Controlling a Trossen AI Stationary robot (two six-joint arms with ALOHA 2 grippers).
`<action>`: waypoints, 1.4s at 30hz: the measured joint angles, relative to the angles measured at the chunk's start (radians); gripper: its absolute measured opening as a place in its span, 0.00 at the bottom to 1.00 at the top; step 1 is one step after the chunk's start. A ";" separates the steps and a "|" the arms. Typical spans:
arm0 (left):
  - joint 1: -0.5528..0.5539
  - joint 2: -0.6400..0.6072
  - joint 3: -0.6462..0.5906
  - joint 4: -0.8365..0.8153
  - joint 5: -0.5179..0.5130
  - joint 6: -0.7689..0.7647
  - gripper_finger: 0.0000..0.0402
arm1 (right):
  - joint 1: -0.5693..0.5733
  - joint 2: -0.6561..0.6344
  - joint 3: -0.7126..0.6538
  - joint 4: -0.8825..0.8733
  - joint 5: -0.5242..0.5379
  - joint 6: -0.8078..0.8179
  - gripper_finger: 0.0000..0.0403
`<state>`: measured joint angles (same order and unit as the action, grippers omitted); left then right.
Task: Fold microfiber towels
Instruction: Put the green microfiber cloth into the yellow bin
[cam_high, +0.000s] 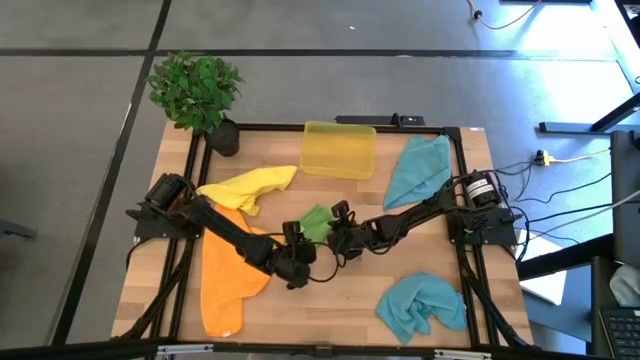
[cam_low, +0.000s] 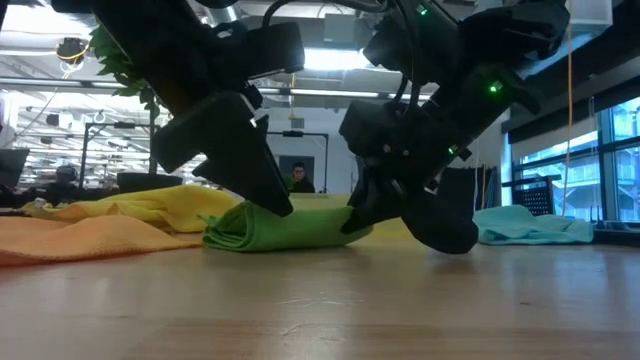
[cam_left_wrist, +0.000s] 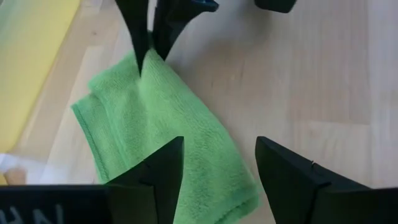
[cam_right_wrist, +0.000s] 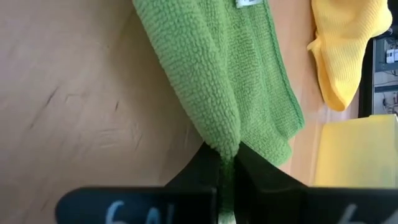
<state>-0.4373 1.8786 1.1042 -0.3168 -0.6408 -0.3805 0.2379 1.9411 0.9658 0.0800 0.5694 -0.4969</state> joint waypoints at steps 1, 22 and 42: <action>-0.002 0.000 0.000 0.000 0.001 -0.005 0.47 | 0.000 0.000 0.000 0.000 0.000 0.000 0.04; 0.019 0.073 0.000 -0.017 -0.025 -0.012 0.47 | 0.000 -0.004 0.002 -0.023 -0.014 0.050 0.04; 0.033 0.064 0.000 -0.147 -0.135 0.025 0.03 | 0.003 -0.032 0.003 -0.120 -0.015 0.146 0.04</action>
<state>-0.4048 1.9428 1.1038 -0.4633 -0.7761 -0.3554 0.2405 1.9092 0.9691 -0.0398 0.5539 -0.3513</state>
